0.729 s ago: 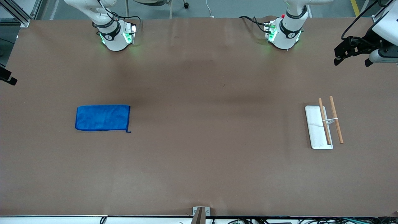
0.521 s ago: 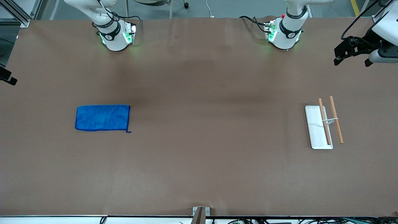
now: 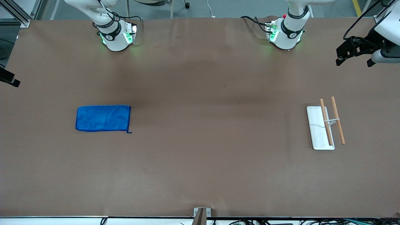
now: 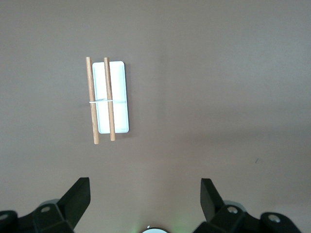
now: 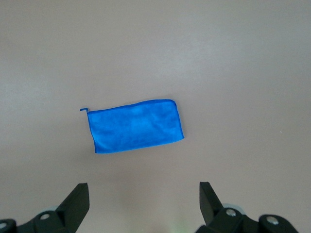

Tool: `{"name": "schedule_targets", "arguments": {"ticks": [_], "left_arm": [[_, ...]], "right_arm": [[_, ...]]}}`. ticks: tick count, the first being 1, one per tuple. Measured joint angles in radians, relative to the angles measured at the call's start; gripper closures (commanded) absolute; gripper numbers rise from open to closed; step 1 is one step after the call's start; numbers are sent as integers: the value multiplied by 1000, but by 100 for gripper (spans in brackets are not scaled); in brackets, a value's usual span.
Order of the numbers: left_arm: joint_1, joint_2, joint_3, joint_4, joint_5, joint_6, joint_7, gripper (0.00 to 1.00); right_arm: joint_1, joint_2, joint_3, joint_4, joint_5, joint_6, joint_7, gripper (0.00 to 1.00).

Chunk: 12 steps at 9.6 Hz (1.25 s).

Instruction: Right arm passes towel to left arm to hang

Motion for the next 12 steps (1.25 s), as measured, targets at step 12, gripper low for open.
{"name": "schedule_targets", "arguments": {"ticks": [12], "left_arm": [[0, 4, 1, 3, 0, -4, 0, 0]], "right_arm": [[80, 243, 4, -802, -2, 1090, -154, 1]]}}
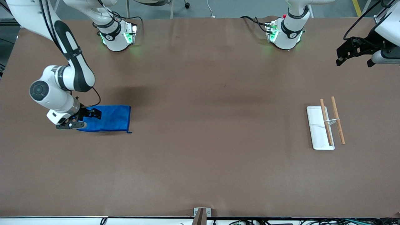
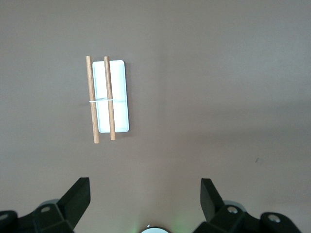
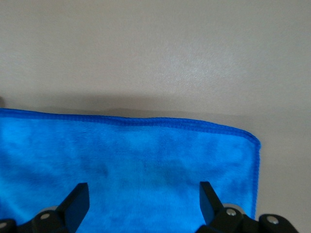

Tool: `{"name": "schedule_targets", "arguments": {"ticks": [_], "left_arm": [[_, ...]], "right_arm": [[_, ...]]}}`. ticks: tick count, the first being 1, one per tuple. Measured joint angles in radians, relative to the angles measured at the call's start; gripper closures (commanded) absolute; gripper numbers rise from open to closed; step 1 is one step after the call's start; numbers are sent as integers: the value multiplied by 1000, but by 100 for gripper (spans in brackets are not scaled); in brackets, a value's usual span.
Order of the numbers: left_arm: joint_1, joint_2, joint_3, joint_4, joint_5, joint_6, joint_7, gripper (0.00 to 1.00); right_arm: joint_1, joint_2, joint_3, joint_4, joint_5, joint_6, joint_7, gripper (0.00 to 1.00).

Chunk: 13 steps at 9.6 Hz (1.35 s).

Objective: Right arm passes towel to left arm to hang
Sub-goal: 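Reach the right gripper down to the blue towel's edge and grasp it, then lift the towel with the right gripper while the left gripper reaches inward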

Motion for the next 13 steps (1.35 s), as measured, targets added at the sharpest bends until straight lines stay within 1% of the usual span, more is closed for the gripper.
{"name": "schedule_targets", "arguments": {"ticks": [2, 3, 4, 5, 6, 7, 10, 11, 13], "left_arm": [[0, 0, 0, 0, -2, -2, 0, 0], [0, 2, 0, 0, -3, -4, 0, 0], [0, 2, 0, 0, -4, -5, 0, 0], [0, 2, 0, 0, -4, -5, 0, 0], [0, 3, 0, 0, -4, -9, 0, 0], [0, 3, 0, 0, -4, -13, 0, 0], [0, 3, 0, 0, -5, -15, 0, 0], [0, 3, 0, 0, -5, -16, 0, 0], [0, 3, 0, 0, -5, -16, 0, 0]], "right_arm": [[-9, 46, 0, -8, 0, 41, 0, 2], [-14, 57, 0, -9, 0, 51, -1, 5], [-16, 66, 0, -13, 0, 76, -2, 16], [-16, 76, 0, -22, 0, 109, -3, 44], [-16, 84, 0, -28, 0, 124, -4, 89], [-16, 85, 0, -32, 0, 125, -4, 100], [-14, 79, 3, -27, 0, 93, -4, 100], [-13, 76, 3, -14, 0, 48, -1, 100], [-3, 58, 5, 47, 0, -102, 7, 100]]}}
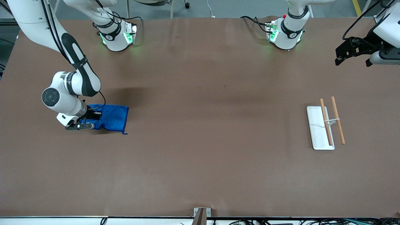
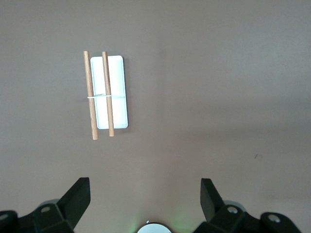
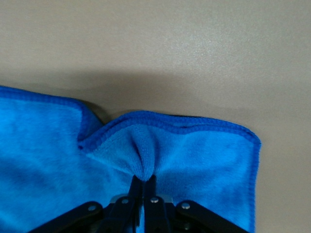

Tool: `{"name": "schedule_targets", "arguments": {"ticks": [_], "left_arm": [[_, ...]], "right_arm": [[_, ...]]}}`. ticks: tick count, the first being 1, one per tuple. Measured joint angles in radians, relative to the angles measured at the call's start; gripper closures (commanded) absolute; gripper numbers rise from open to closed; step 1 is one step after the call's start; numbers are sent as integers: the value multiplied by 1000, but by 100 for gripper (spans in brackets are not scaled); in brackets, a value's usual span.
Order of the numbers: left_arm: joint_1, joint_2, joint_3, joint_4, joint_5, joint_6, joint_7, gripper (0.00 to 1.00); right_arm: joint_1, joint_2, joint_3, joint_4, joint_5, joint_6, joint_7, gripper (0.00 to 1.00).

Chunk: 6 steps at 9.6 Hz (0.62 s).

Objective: Right arm passes towel to left arm to hang
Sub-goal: 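Lift the towel with the right gripper while the left gripper reaches inward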

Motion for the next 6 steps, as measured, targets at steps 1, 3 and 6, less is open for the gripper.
{"name": "schedule_targets", "arguments": {"ticks": [1, 3, 6], "left_arm": [[0, 0, 0, 0, 0, 0, 0, 0], [-1, 2, 0, 0, 0, -1, 1, 0], [-6, 9, -5, 0, -32, -14, 2, 0]], "right_arm": [[6, -18, 1, 47, 0, -97, 10, 100], [11, -59, 5, 171, 0, -317, 38, 100], [15, -89, 89, 393, 2, -597, 130, 100]]}}
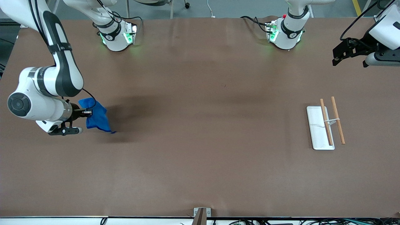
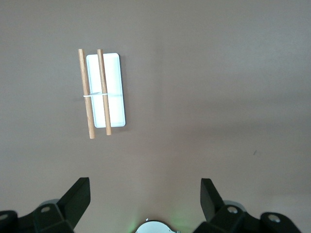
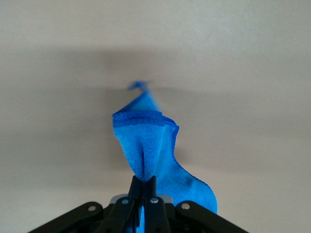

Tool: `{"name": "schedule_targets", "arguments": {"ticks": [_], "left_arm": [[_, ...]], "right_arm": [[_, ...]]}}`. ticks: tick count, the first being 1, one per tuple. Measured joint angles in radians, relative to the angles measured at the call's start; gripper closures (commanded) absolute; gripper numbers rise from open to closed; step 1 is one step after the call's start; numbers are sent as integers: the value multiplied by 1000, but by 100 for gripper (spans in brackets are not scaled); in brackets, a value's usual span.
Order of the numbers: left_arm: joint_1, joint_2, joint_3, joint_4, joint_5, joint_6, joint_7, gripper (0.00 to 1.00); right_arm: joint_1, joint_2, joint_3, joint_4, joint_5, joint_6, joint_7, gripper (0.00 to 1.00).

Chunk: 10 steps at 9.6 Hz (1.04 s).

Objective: Right arm passes towel to left arm to hang
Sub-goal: 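Lift the towel with the right gripper while the left gripper reaches inward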

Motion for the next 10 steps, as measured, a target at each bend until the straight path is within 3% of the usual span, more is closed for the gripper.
{"name": "schedule_targets", "arguments": {"ticks": [2, 3, 5, 7, 10], "left_arm": [[20, 8, 8, -5, -131, -10, 0, 0], [34, 23, 10, -16, -203, -7, 0, 0], [43, 79, 12, -75, -397, 83, 0, 0], [39, 131, 7, -179, -612, 215, 21, 0], [34, 218, 1, -306, -1008, 269, 249, 0]], "right_arm": [[2, 0, 81, 64, 11, -50, 42, 100], [3, 0, 119, 70, 76, -48, 55, 100], [7, 0, 155, 89, 299, -29, 60, 100], [6, 0, 208, 121, 430, 7, 59, 100], [15, 0, 292, 136, 662, 97, 73, 100]]}}
